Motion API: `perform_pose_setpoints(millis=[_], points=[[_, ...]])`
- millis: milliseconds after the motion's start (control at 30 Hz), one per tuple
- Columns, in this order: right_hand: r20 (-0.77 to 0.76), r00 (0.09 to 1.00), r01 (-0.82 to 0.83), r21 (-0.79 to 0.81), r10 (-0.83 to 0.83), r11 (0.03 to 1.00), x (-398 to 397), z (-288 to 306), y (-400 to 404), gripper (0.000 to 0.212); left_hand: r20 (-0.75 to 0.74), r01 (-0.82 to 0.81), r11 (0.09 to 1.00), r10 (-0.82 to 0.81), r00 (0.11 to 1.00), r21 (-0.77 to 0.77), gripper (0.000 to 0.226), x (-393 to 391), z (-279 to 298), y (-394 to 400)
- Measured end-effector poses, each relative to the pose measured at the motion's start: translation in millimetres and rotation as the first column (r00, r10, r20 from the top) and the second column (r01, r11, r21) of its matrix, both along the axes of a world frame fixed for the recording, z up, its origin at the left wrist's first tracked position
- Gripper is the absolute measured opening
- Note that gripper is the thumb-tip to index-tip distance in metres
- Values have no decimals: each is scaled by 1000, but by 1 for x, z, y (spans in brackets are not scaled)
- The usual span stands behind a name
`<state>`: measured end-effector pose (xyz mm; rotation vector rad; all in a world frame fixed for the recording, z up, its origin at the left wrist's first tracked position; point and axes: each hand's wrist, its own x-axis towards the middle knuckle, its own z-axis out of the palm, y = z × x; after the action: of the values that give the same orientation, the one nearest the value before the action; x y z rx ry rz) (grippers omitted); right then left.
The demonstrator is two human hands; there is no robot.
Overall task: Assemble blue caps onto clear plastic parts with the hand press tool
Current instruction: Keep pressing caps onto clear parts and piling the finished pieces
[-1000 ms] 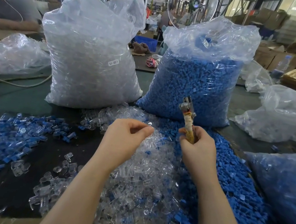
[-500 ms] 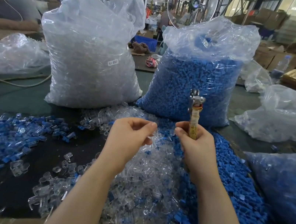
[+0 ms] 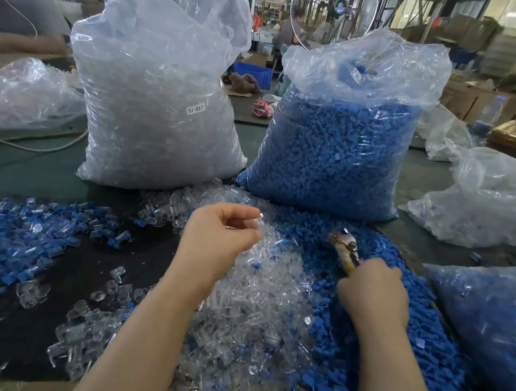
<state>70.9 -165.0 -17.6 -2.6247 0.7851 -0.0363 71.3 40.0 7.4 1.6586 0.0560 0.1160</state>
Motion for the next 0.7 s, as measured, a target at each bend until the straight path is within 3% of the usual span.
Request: perform_pose_setpoints(millis=[67,200,433,567,700], points=[[8,999,-53,-34,53,998,0,-1,2,12,-7,-4,1000,4,1000,-18,26,0,0,0],[20,993,-118,-27,119,993,4,-1,11,18,1,-8,999,8,1000,-53,15,-1,1,0],[174,971,-175,42,165,984,10,-1,13,16,-21,-11,998,9,1000,-68,5,-1,2,-1],[362,913,-273,196,189,942,10,3,18,19,-30,-5,996,2,1000,-93,3,-2,3,-3],[531,833,-420,426,154,801,9,7,26,11,-25,2,992,-5,1000,-126,5,-3,5,-6]])
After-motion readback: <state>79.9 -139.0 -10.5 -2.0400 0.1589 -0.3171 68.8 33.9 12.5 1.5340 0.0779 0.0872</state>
